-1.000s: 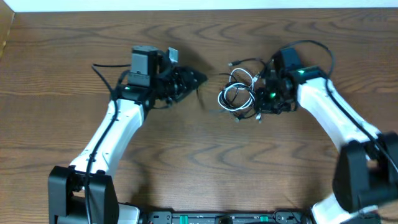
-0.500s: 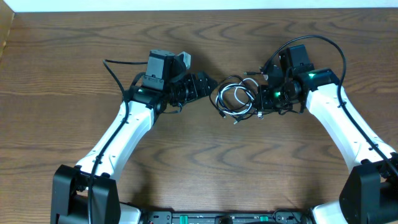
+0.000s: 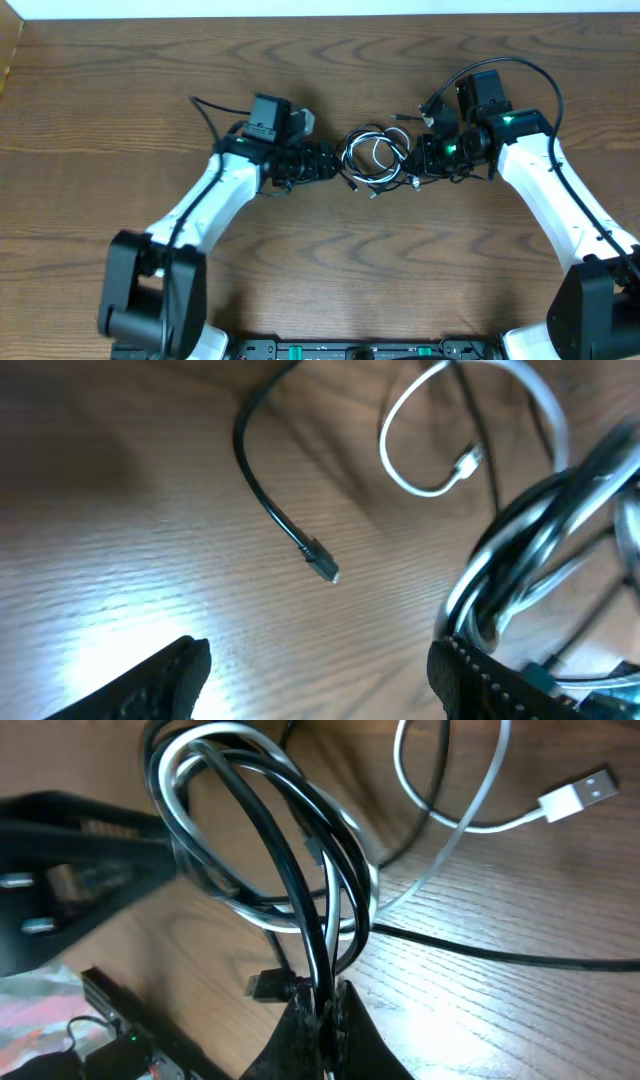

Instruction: Untangle cables

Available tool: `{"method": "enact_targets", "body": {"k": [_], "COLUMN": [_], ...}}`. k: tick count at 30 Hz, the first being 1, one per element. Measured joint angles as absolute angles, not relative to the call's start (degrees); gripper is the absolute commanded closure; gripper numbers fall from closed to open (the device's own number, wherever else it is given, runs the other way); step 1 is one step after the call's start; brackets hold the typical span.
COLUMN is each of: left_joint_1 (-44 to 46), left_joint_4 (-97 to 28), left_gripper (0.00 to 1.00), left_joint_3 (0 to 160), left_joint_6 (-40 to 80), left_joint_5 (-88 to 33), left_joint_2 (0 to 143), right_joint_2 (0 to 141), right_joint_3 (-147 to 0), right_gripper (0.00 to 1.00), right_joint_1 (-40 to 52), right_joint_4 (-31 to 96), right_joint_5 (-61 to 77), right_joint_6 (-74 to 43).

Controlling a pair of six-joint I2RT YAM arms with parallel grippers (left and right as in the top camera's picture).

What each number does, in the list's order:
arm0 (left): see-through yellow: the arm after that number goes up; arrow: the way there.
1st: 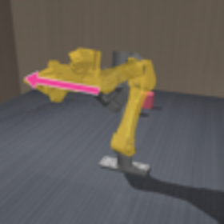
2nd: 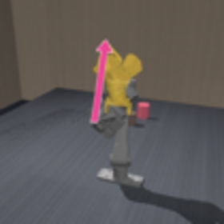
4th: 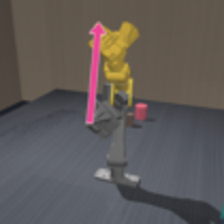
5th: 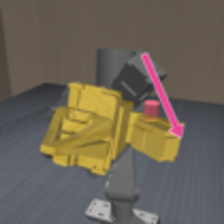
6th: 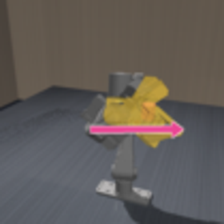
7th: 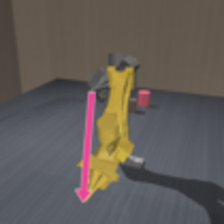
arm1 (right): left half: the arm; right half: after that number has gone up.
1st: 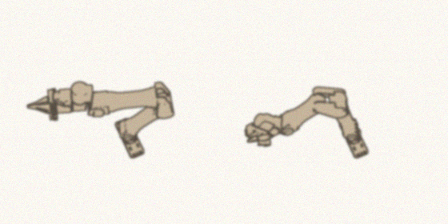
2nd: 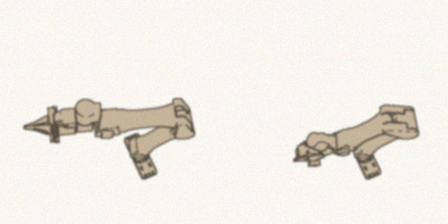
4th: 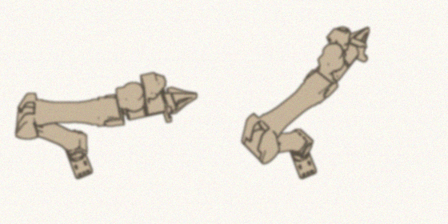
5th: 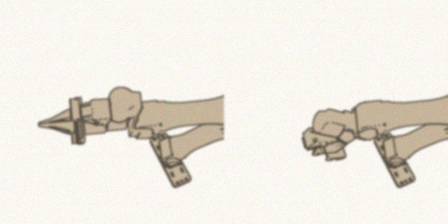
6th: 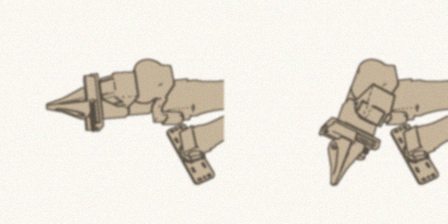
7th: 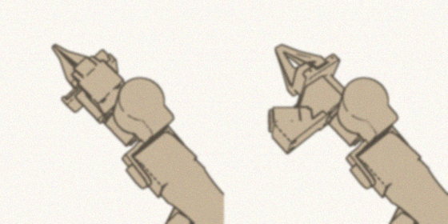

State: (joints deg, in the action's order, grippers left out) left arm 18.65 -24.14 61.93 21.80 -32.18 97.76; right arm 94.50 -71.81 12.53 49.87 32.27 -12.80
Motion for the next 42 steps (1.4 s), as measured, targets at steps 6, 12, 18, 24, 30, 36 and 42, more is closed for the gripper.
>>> {"method": "enact_targets", "body": {"k": [6,12,18,24,30,36,42], "left_joint_1": [22.50,24.38,25.32,26.98,28.91,28.42,24.21], "left_joint_4": [-14.81,-5.58,-7.31,-7.92,-7.66,-10.76,-13.28], "left_gripper": [0.26,0.27,0.35,0.81,0.93,0.93,0.93], "left_joint_3": [61.73,61.65,61.63,61.63,61.65,61.71,61.67], "left_joint_6": [22.87,24.91,25.63,25.47,25.98,25.26,24.14], "left_joint_5": [-33.63,-35.46,-32.60,-29.30,-26.37,-24.82,-26.61], "left_joint_2": [101.19,101.21,102.02,102.87,102.87,102.87,102.94], "right_joint_2": [94.50,94.50,94.50,94.41,92.42,89.21,87.35], "right_joint_3": [-71.81,-71.81,-71.81,-72.42,-73.03,-73.25,-74.32], "right_gripper": [0.99,0.99,0.99,0.99,0.99,0.99,0.99], "right_joint_1": [12.53,12.53,12.53,12.53,12.45,7.99,-4.12], "right_joint_4": [49.87,49.84,49.69,49.45,47.29,49.17,52.66], "right_joint_5": [32.86,33.45,33.52,33.93,36.32,32.36,20.10], "right_joint_6": [-12.80,-12.80,-12.80,-12.78,-12.88,-15.20,-19.25]}}
